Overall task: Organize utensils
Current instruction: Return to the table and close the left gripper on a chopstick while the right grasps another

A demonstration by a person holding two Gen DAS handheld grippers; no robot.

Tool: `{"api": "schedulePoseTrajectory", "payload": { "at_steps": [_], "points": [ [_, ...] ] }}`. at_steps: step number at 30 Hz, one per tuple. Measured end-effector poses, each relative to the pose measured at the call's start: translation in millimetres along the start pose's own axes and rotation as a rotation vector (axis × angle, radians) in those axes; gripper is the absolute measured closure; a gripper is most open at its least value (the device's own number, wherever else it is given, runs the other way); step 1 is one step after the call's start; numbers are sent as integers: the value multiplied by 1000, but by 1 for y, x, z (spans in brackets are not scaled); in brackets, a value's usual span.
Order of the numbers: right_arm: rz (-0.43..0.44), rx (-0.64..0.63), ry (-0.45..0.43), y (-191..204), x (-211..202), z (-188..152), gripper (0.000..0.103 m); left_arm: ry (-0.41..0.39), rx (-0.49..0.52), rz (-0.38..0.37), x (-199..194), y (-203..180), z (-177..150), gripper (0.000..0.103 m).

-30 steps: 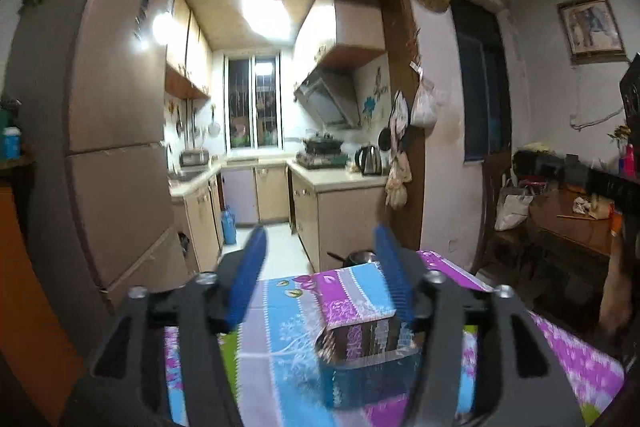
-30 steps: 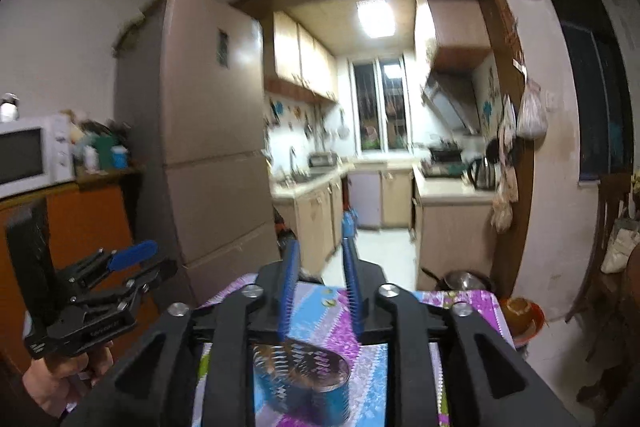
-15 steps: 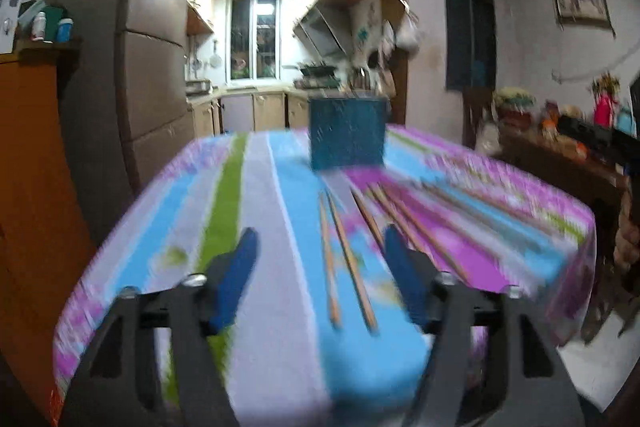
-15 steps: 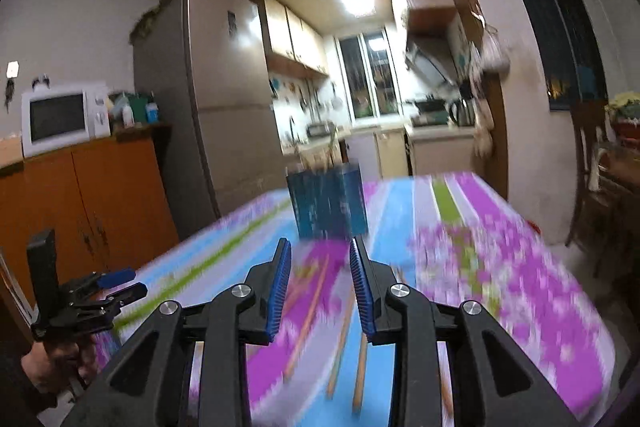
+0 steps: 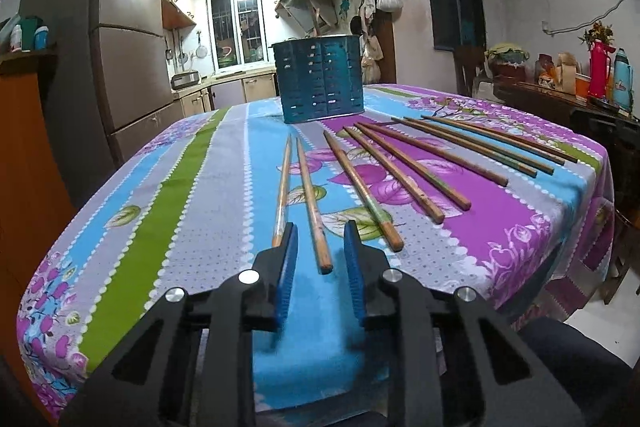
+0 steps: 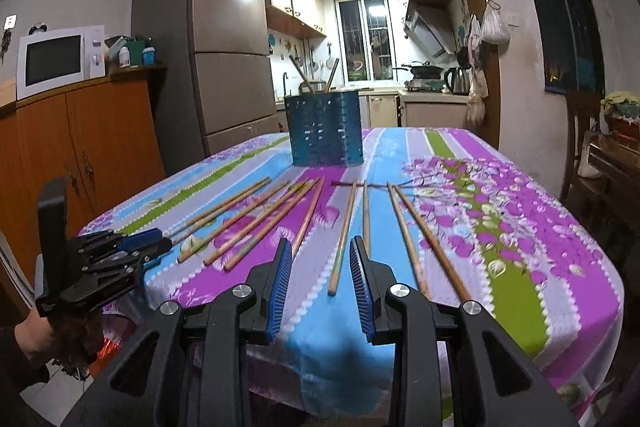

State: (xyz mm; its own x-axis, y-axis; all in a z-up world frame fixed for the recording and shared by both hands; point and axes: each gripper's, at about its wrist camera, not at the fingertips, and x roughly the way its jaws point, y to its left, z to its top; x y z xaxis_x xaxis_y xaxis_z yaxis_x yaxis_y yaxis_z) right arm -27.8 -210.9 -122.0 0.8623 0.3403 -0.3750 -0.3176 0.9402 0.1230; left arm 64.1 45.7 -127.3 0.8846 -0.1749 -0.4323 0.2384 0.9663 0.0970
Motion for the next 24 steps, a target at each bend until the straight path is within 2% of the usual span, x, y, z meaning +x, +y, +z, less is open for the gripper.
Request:
{"api": "schedulePoseTrajectory", "payload": {
  "at_steps": [12,19,24],
  "points": [
    [3,-27,44,19,33,-19,72,-14,-16,-8,9,-3,-2,83],
    [7,-46,62,38,62,-17,78,-17,-19,-10,9,-2,-3,83],
    [59,-44,46,60,61,-11,78,-18,-24,-15,9,-1,-3,83]
  ]
}}
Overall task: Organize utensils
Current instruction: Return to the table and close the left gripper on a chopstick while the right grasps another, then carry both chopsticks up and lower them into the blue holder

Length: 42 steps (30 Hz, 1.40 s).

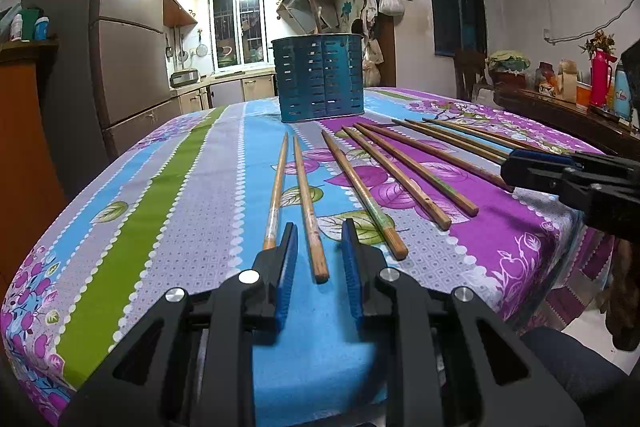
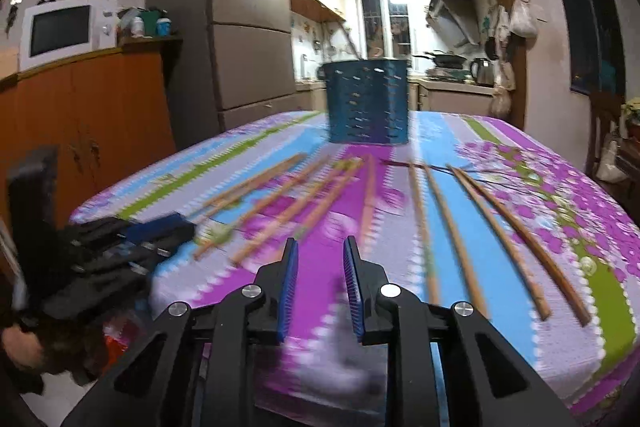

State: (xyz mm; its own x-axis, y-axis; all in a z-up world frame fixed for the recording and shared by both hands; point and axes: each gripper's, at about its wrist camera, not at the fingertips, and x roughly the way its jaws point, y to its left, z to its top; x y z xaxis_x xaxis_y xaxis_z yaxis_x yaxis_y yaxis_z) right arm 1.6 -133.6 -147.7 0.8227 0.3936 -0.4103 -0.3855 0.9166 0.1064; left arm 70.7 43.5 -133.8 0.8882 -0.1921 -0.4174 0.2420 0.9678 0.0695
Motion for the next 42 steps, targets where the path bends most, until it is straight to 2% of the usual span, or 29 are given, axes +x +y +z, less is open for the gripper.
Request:
{"api": "schedulePoseTrajectory", "payload": {
  "at_steps": [3,7,14,19,29,34,42],
  "points": [
    [23,-1,19,15,5,0,78,1,0,1,0,-1,0,83],
    [8,4,55,24,18,-7,79,4,2,-7,0,1,0,83],
    [-59,13,57,27,27,-4,81,-1,-7,-13,0,3,0,83],
    [-85,32,55,27,32,-7,86,-10,-9,-15,0,5,-1,83],
    [-117,40,41,27,39,-6,88,-32,-10,-15,1,5,-5,83],
    [-119,85,16,21,35,-8,94,-44,-3,-13,0,2,-7,92],
    [-115,84,-23,18,23,-2,96,-45,-19,-5,-1,5,-5,98]
  ]
}}
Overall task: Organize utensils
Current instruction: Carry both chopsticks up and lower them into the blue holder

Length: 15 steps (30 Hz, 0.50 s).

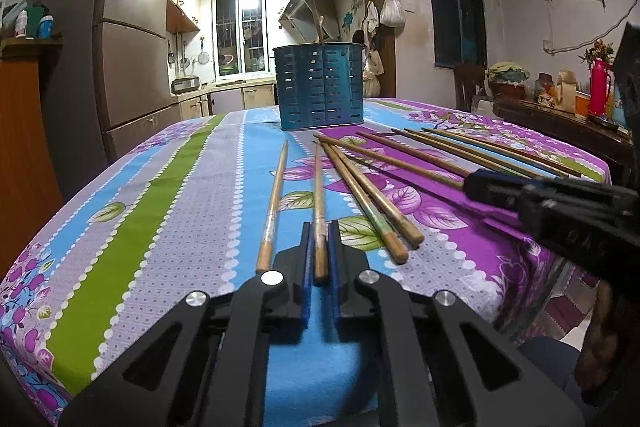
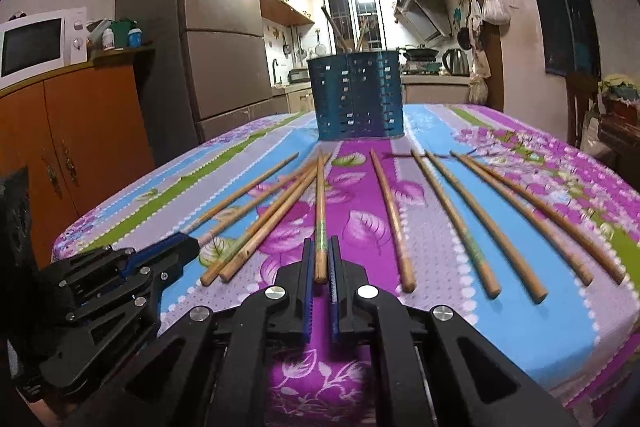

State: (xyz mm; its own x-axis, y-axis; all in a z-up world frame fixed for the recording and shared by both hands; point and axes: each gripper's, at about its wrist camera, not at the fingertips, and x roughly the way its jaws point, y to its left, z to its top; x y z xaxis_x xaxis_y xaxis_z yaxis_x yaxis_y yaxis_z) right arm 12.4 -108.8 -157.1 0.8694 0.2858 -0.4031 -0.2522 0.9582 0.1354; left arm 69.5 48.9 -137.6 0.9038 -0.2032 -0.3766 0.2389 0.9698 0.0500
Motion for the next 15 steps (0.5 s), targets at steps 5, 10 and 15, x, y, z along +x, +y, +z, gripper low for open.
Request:
{"api": "schedulePoseTrajectory", "payload": {
  "at_steps": [5,10,15],
  "points": [
    [-18,-37,-54,-4,-21,17,95,-42,4,6,-13,0,14,98],
    [-21,-67,-125,-10,-48,41,95,-106,17,5,-31,2,40,98],
    [-8,-121,-210,-12,-74,72,95,-187,31,1,-42,5,74,98]
  ]
}}
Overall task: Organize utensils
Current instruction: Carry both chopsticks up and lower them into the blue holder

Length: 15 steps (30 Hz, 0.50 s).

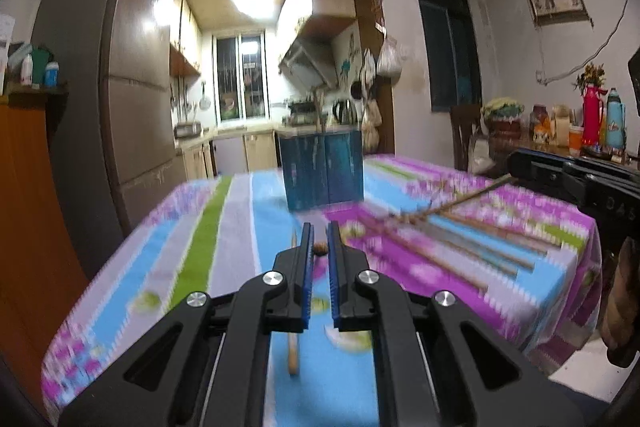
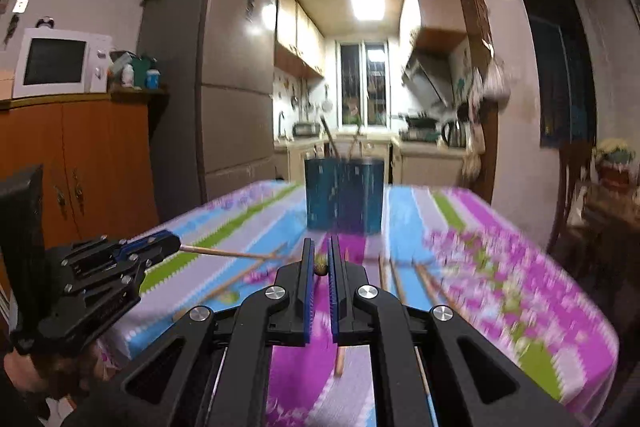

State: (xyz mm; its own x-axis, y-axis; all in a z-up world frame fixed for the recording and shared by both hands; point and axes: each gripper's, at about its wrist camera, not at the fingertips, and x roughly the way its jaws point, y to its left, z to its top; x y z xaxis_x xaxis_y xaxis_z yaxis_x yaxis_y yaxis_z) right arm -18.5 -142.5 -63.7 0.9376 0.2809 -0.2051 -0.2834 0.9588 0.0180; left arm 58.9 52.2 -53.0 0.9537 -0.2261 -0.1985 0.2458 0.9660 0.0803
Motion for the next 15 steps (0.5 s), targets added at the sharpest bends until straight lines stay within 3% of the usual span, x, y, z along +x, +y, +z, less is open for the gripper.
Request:
{"api": "schedulePoseTrajectory", "payload": {
  "at_steps": [7,15],
  "points": [
    [46,-31,-50,-18,10,48,95,-101,19,-28,13,4,61,98],
    [103,-22,2,-40,51,89,95,-80,14,-76,49,7,99,98]
  ]
}}
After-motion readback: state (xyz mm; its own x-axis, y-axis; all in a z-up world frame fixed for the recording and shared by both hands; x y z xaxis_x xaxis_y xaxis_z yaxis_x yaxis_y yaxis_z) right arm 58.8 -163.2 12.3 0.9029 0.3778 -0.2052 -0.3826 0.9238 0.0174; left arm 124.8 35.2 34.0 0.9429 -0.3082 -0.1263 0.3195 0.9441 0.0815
